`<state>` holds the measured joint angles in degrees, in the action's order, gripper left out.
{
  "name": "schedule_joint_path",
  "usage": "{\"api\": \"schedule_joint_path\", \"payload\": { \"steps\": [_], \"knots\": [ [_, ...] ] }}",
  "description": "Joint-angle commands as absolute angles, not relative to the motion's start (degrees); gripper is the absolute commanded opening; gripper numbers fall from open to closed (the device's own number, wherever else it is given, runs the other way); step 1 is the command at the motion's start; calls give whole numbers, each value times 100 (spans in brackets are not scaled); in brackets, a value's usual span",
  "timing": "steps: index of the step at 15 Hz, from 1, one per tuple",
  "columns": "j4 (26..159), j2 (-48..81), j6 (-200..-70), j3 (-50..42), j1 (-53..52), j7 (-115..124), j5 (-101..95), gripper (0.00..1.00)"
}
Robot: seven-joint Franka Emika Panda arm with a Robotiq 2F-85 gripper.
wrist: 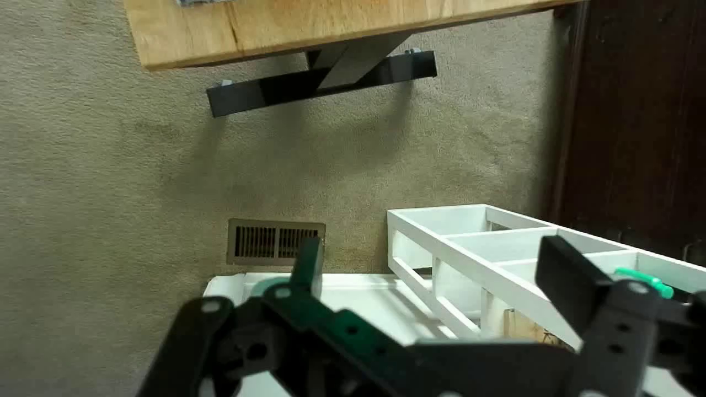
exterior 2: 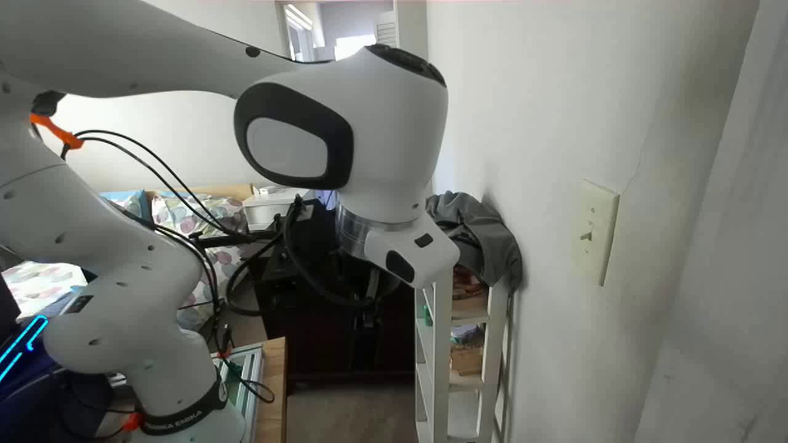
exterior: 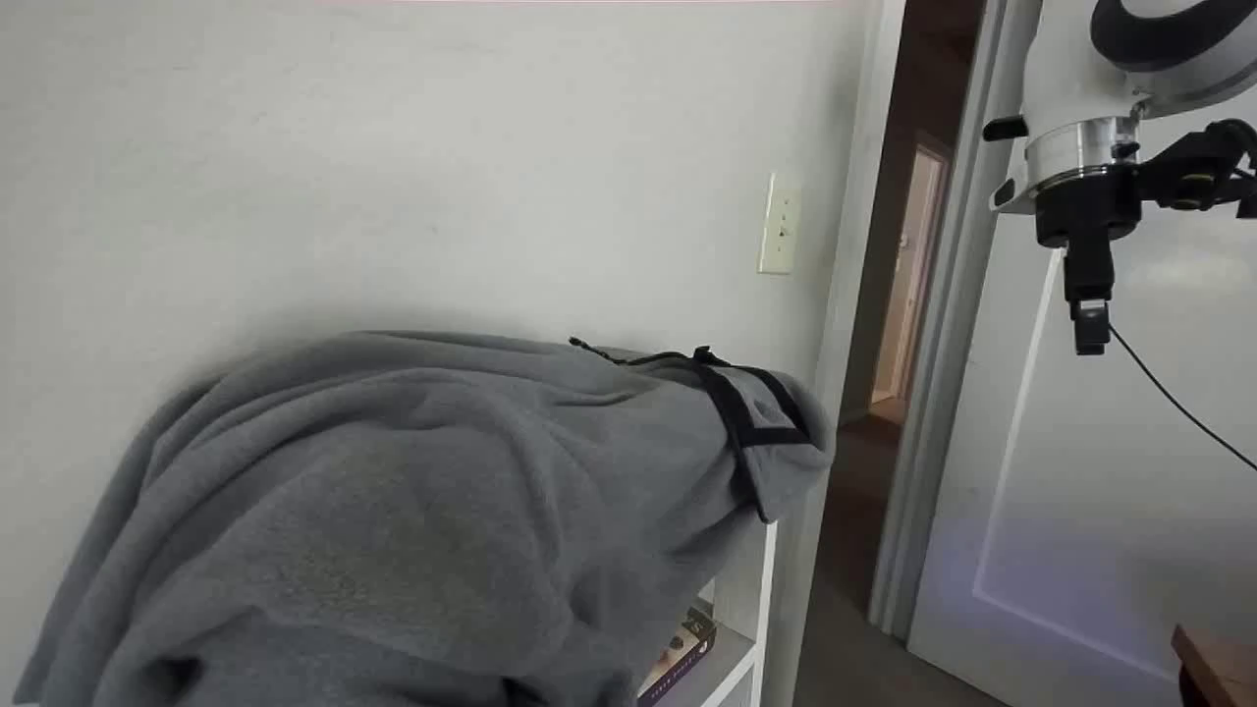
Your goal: Turn on the light switch.
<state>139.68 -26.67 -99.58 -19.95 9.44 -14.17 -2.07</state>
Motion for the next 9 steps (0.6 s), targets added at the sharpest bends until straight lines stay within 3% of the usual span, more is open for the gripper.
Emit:
{"api": "schedule_joint_path", "payload": {
  "steps": [1,9],
  "knots": [
    [13955,-2641,-9944,-1878,1077,-1468,-158,100],
    [14086,-2822,-10905,-1440,1102,-1185,-530,100]
  ]
}}
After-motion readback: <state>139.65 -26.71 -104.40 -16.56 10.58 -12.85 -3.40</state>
